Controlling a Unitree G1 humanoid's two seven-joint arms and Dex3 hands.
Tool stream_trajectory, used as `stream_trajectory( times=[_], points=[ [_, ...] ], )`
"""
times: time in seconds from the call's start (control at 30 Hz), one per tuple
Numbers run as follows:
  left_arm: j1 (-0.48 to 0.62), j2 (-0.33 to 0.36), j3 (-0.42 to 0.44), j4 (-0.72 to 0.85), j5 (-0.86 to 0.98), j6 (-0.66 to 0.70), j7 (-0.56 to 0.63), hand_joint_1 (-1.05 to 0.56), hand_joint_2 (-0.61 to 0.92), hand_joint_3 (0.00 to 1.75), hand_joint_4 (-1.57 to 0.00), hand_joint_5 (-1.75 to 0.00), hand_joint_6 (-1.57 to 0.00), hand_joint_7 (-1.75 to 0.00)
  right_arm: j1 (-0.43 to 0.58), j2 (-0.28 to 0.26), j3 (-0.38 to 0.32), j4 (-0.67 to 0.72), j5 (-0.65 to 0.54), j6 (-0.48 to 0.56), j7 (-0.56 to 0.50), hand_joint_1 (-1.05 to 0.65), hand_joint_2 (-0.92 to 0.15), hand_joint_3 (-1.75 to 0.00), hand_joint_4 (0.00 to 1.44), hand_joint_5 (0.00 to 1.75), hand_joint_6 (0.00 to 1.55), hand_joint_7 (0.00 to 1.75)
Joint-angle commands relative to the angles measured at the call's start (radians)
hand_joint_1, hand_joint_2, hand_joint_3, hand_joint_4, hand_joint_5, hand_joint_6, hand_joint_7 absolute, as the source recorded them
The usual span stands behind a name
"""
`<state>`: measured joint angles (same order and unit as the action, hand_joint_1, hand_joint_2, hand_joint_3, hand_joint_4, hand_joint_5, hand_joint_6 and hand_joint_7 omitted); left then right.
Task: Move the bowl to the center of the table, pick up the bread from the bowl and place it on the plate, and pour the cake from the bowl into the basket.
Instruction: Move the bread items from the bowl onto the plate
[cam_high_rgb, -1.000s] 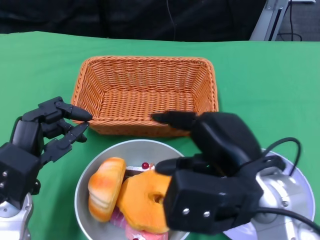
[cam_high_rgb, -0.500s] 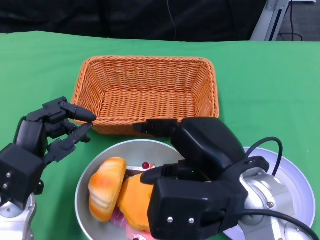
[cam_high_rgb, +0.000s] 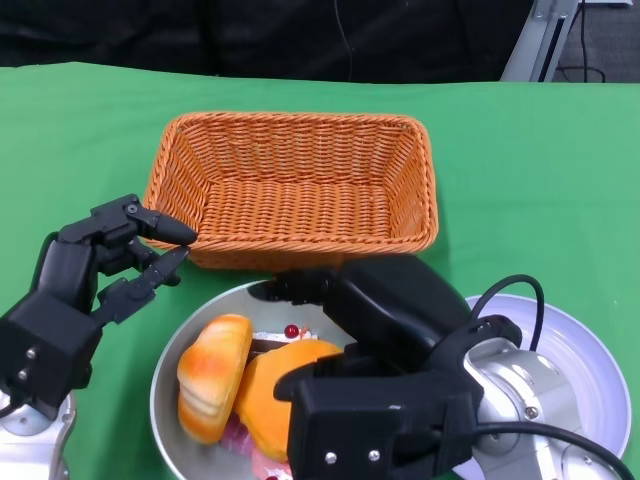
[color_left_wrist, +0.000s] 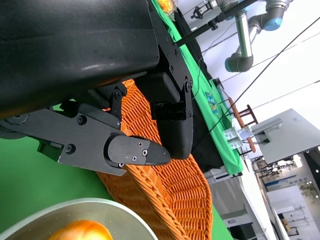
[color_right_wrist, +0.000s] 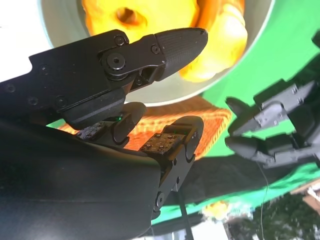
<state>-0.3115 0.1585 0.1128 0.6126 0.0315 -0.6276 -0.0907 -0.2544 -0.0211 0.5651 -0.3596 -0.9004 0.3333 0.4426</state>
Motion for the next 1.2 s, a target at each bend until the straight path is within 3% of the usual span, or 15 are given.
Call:
stream_trajectory(
  times=[0.03,0.23,0.27,0.3,0.4,0.87,1.0,1.2],
  points=[
    [-0.001,0.006,-0.001,-0.006,0.002,-0.018,0.015,-0.37,0.92,0.2,-0.7,-1.67,-0.8,-1.0,-0.004,-0.012,0.0,-0.01,0.008,0.006,0.014,-0.71,-0.92,-0.12,0.67,0.0,0.55,0.0],
    [0.018,-0.004,-0.012,-0.054,0.004,0.033,0.023,-0.42,0.92,0.2,-0.65,-1.74,-0.81,-0.97,-0.022,-0.043,0.014,-0.036,-0.017,0.031,0.121,-0.74,-0.92,-0.13,0.61,0.0,0.51,0.0],
    [0.024,-0.01,-0.011,-0.071,-0.008,0.051,0.019,-0.36,0.92,0.18,-0.69,-1.52,-0.81,-0.98,-0.032,-0.054,0.025,-0.04,-0.039,0.042,0.163,-0.82,-0.92,-0.16,0.53,0.0,0.45,0.0],
    [0.029,-0.017,-0.01,-0.086,-0.02,0.067,0.015,-0.33,0.92,0.18,-0.71,-1.43,-0.81,-0.99,-0.042,-0.063,0.035,-0.043,-0.058,0.053,0.202,-0.85,-0.92,-0.18,0.5,0.0,0.43,0.0],
    [0.034,-0.021,-0.009,-0.102,-0.037,0.086,0.005,-0.29,0.92,0.17,-0.74,-1.33,-0.8,-1.0,-0.053,-0.065,0.046,-0.048,-0.085,0.069,0.249,-0.88,-0.92,-0.2,0.46,0.0,0.4,0.0],
    [0.031,-0.006,-0.006,-0.091,-0.051,0.081,-0.015,-0.26,0.92,0.22,-0.76,-1.3,-0.79,-0.99,-0.074,-0.044,0.067,-0.026,-0.109,0.102,0.282,-0.9,-0.92,-0.2,0.45,0.0,0.38,0.0],
    [0.022,-0.006,-0.008,-0.061,-0.046,0.044,-0.013,-0.26,0.92,0.24,-0.78,-1.29,-0.8,-0.99,-0.125,-0.054,0.102,0.017,-0.156,0.137,0.395,-0.94,-0.92,-0.27,0.38,0.0,0.32,0.0],
    [0.021,-0.006,-0.01,-0.054,-0.042,0.04,-0.01,-0.27,0.92,0.24,-0.79,-1.28,-0.81,-0.99,-0.127,-0.048,0.118,0.04,-0.177,0.141,0.399,-0.96,-0.92,-0.28,0.41,0.02,0.32,0.01]
  ],
)
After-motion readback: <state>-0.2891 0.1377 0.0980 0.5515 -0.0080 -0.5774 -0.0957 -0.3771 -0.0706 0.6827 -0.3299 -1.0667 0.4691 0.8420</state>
